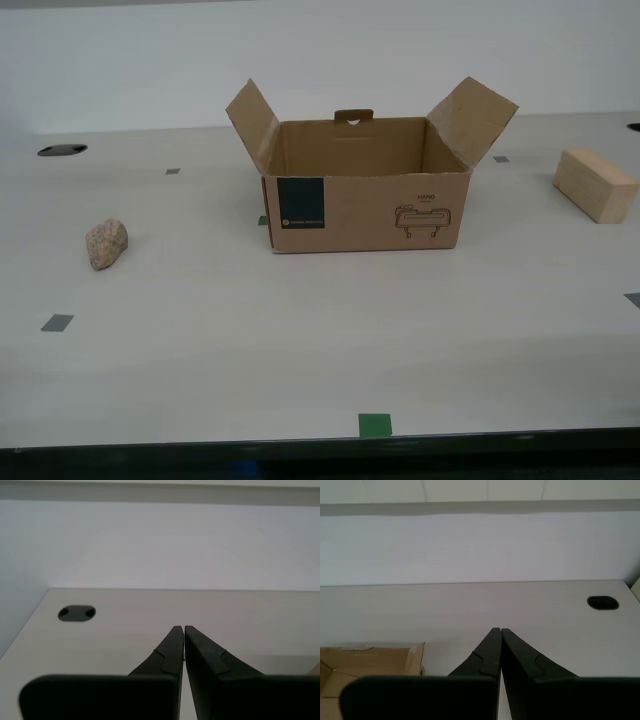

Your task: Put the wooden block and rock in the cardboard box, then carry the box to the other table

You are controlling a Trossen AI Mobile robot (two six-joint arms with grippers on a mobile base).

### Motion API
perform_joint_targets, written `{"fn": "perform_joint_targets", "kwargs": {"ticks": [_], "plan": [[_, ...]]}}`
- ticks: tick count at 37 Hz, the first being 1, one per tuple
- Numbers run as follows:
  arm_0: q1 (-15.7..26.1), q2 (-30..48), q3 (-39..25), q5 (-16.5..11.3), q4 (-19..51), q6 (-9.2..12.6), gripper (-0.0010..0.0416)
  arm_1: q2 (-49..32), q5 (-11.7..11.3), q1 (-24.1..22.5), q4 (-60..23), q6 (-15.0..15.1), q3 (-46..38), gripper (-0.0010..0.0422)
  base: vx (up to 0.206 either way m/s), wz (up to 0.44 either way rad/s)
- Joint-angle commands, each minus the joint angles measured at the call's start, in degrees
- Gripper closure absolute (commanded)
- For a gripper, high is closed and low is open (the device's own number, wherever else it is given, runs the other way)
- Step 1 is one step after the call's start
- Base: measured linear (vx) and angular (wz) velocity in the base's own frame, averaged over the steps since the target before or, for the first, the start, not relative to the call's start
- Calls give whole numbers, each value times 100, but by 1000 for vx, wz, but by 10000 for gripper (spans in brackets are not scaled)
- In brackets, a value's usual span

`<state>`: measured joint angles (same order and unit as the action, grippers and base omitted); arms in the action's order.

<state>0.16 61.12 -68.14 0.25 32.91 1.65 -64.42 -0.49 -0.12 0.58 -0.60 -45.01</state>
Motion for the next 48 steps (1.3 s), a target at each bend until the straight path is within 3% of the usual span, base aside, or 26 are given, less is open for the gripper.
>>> {"fn": "perform_joint_targets", "kwargs": {"ticks": [1,18,21,25,29,35,40,48], "plan": [[0,0,-109,-2,282,177,406,0,11,-2,-802,-160,-424,412,0,0],[-2,83,-848,-2,1762,420,406,-96,35,-4,-4026,-380,-2212,412,0,0],[-2,131,-1045,-2,1991,448,406,-175,149,-4,-4489,-380,-2472,412,0,0],[-2,295,-1373,-2,2396,474,406,-382,509,-9,-5132,-369,-2868,412,0,0],[-2,527,-1757,-2,2920,483,406,-699,643,-35,-5689,-315,-3283,412,0,0],[-2,890,-2288,-4,3685,479,406,-1165,643,-42,-6352,-83,-3836,412,0,0],[-2,1211,-2608,-4,4146,470,406,-1440,643,-46,-6706,-85,-4183,412,0,0],[-2,1484,-2662,-2,4186,461,406,-1637,638,-50,-7184,-87,-4553,412,0,0]]}}
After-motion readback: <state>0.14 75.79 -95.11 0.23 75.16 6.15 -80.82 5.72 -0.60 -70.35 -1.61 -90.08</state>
